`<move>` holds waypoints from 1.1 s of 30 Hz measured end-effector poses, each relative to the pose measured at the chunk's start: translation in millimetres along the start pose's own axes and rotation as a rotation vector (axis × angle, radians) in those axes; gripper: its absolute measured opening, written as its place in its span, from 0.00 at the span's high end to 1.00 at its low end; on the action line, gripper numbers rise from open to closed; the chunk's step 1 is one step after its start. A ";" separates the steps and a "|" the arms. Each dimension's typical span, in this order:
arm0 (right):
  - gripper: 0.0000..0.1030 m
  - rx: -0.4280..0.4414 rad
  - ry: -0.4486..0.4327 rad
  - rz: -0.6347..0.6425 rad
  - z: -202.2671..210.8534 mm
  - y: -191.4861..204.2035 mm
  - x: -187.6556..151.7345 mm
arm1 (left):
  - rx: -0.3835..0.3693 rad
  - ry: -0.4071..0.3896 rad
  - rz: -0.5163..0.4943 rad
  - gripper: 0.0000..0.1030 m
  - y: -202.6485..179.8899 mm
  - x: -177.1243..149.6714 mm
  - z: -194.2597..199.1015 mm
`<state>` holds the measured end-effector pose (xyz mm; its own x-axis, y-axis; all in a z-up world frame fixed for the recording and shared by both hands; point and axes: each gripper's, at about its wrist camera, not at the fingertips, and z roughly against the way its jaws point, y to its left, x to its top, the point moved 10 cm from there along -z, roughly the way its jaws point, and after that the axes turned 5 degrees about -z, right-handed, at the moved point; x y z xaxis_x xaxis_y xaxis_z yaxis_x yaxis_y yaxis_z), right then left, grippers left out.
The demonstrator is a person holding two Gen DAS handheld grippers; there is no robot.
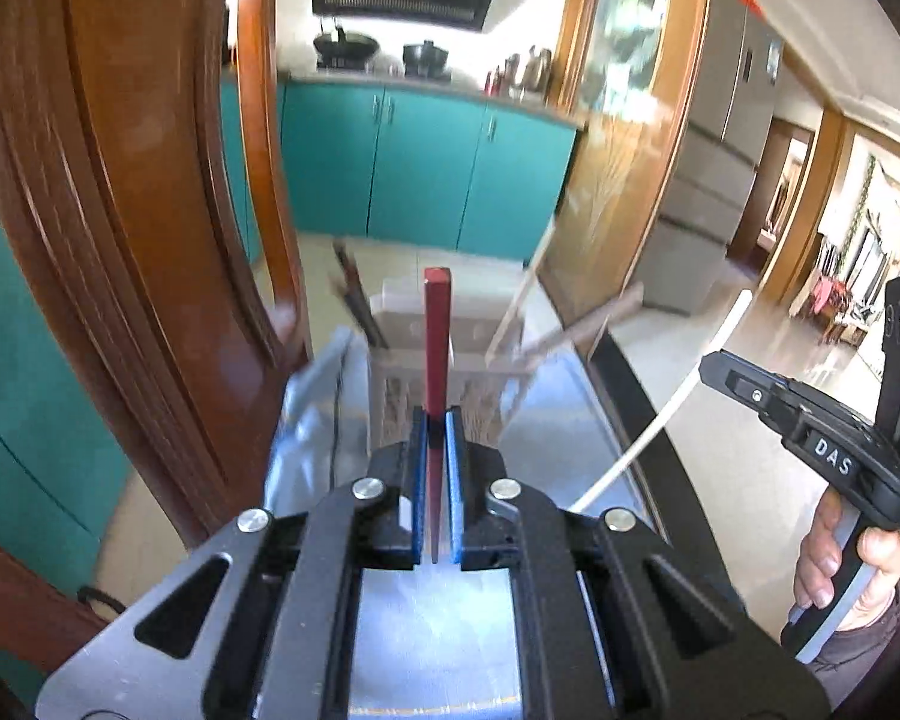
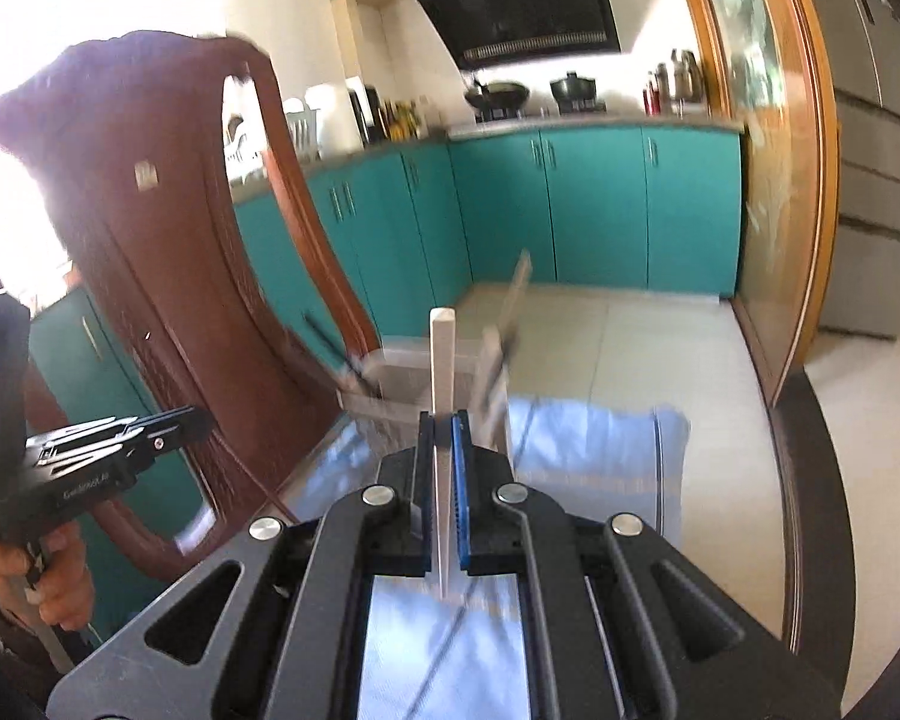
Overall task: Organize utensils
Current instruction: 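Carry both sticks over the white basket and open both grippers to drop them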
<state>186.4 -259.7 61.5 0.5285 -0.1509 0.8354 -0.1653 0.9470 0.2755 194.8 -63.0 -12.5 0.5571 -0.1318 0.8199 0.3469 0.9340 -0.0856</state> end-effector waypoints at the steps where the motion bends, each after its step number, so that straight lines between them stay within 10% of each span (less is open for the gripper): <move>1: 0.94 0.006 -0.023 0.008 3.9 4.8 13.9 | 0.006 -0.014 0.000 0.94 3.5 12.2 2.7; 12: 0.94 -0.098 -0.227 0.070 -15.2 25.4 130.5 | 0.091 -0.160 -0.006 0.94 18.7 124.6 20.1; 23: 0.94 -0.153 -0.108 0.086 -76.9 1.0 71.5 | 0.159 -0.132 0.021 0.94 23.9 131.4 -34.2; 33: 0.94 -0.118 -0.042 0.083 -90.8 -2.5 17.1 | 0.212 -0.008 -0.003 0.94 28.9 69.2 -90.8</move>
<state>271.5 -238.9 31.9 0.4815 -0.0798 0.8728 -0.1068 0.9831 0.1488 311.8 -75.4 -9.6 0.5500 -0.1330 0.8245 0.1815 0.9827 0.0375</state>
